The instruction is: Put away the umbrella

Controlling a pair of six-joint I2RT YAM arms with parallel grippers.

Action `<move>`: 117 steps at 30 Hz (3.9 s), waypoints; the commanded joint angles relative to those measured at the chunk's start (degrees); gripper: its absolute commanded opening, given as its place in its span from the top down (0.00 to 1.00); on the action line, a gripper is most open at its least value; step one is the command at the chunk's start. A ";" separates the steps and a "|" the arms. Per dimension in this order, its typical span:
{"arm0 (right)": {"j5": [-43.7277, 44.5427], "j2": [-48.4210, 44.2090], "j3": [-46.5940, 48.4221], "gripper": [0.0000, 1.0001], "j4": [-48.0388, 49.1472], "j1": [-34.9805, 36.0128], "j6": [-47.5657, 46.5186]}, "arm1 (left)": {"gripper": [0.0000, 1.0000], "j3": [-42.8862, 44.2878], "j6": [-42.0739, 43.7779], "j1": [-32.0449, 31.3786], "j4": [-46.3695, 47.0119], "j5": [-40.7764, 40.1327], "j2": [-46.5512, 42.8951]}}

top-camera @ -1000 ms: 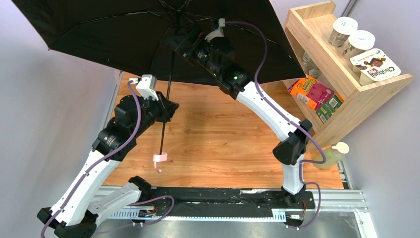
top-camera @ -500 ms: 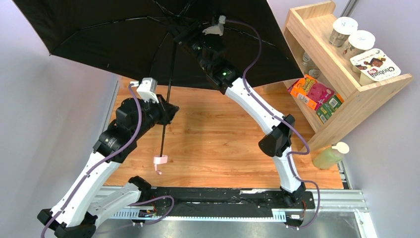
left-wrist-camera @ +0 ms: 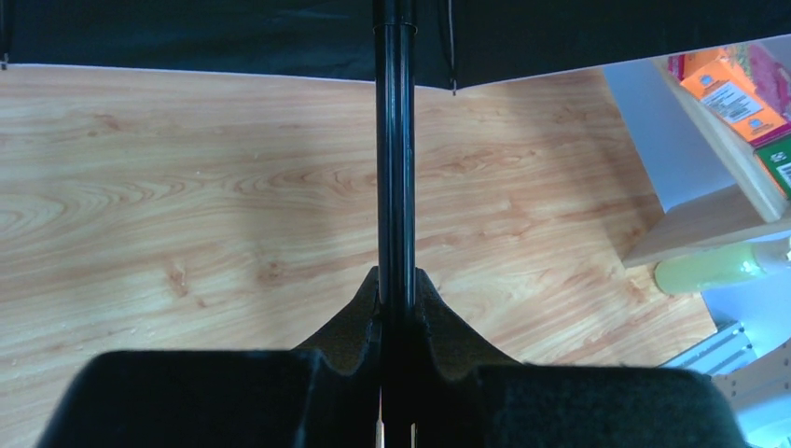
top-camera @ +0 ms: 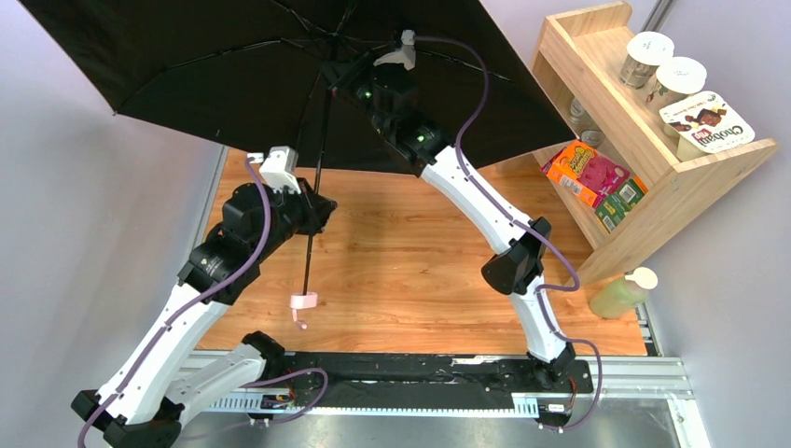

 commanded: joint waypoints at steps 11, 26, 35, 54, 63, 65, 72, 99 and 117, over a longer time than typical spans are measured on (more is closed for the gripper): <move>-21.42 -23.45 -44.64 1.00 21.96 5.50 -8.73 | 1.00 13.13 6.95 -0.29 -0.80 -4.14 6.61; -24.90 -23.65 -48.18 1.00 29.84 3.24 -6.38 | 0.90 19.29 6.70 -0.12 -11.80 5.08 10.05; -22.71 -16.71 -36.06 1.00 37.34 -2.49 3.21 | 0.26 -3.11 -2.97 -0.20 -7.41 11.85 -7.96; -24.54 -9.32 -15.66 1.00 19.97 -3.20 -4.75 | 1.00 -9.49 -4.31 -0.12 -8.28 7.04 -12.91; -29.75 -29.87 -69.68 1.00 32.66 11.99 -9.71 | 1.00 12.78 10.46 -0.03 -6.11 -4.33 6.69; -28.69 -30.76 -72.51 1.00 34.87 12.45 -7.77 | 1.00 10.94 9.16 -0.03 -4.25 -3.53 6.18; -27.63 -30.15 -71.04 1.00 37.26 9.38 -4.95 | 1.00 3.39 5.02 -0.03 -2.13 -0.28 1.35; -64.10 -21.27 -57.13 1.00 39.88 -14.88 -11.90 | 0.12 19.70 8.45 -0.03 -15.48 27.71 -28.11; -66.12 -25.13 -59.34 1.00 32.77 -15.50 -21.21 | 0.12 46.89 1.41 -0.20 -31.40 4.13 6.53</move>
